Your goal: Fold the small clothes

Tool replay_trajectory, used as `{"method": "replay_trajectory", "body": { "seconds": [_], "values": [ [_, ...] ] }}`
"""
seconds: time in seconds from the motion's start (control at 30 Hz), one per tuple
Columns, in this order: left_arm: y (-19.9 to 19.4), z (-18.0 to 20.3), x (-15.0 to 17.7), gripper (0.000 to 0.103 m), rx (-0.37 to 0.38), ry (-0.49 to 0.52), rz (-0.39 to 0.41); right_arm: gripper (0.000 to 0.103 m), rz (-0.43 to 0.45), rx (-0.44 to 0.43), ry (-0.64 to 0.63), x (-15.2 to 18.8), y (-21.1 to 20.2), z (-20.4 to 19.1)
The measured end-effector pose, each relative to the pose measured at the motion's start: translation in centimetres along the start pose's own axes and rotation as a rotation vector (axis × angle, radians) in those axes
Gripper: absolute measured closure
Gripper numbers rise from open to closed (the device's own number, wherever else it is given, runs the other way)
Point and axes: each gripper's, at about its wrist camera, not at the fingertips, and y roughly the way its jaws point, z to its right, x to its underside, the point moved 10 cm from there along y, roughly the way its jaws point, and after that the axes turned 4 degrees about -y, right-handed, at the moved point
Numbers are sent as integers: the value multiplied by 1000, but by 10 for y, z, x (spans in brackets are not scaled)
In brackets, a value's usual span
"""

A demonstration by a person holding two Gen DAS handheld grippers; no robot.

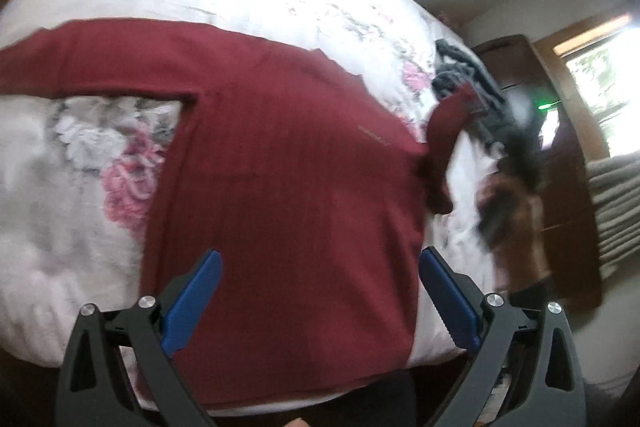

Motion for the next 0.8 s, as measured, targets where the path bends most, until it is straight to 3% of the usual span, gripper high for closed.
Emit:
{"method": "replay_trajectory", "body": {
  "seconds": [0.13,0.2,0.27,0.33,0.4,0.47,0.5,0.7,0.8],
  "values": [
    [5,7,-20,4,41,14,30,95,-82,10,-87,33,49,-47],
    [12,12,-27,4,108,-17,21,94,-126,10,-120,52,73,-68],
    [23,18,-32,4,203,-61,-9,83,-186,-41,-142,76,94,-90],
    [36,20,-39,4,259,-99,-33,78,-202,-119,-131,93,96,-106],
    [54,19,-47,4,300,-154,-68,55,-177,-135,-116,99,84,-104],
    [73,23,-55,4,373,-216,-109,48,-120,-146,-41,106,56,-91],
    [87,26,-60,4,406,-242,-127,48,-100,-152,7,114,39,-80],
    [194,52,-74,4,428,-298,-269,48,-91,-155,143,186,-39,-38],
    [243,60,-81,4,367,-290,-293,48,-100,-155,175,218,-69,-27]
  ]
}}
